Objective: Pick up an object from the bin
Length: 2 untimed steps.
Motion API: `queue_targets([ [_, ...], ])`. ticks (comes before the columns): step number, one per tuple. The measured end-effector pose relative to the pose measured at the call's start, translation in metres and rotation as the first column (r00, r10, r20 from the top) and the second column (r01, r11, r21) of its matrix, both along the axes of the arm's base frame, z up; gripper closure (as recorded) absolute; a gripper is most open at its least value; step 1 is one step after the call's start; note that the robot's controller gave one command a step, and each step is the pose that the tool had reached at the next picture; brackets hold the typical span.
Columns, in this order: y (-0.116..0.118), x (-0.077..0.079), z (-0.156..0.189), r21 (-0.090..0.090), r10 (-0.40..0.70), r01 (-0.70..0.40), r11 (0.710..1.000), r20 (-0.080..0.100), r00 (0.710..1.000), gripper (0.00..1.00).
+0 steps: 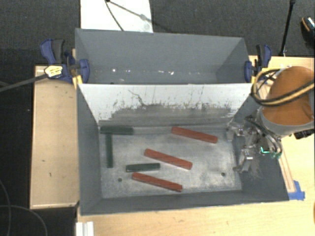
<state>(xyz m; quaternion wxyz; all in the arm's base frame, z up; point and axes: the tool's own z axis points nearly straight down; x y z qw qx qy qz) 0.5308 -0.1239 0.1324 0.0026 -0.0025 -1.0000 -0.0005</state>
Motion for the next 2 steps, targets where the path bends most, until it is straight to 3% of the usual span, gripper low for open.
queue_targets([
  [1, 0.063, 0.046, -0.062, 0.002, 0.135, -0.135, 0.991, 0.009, 0.991, 0.0],
  [2, 0.101, 0.06, -0.061, 0.0, 0.086, -0.086, 0.996, 0.013, 0.996, 0.0],
])
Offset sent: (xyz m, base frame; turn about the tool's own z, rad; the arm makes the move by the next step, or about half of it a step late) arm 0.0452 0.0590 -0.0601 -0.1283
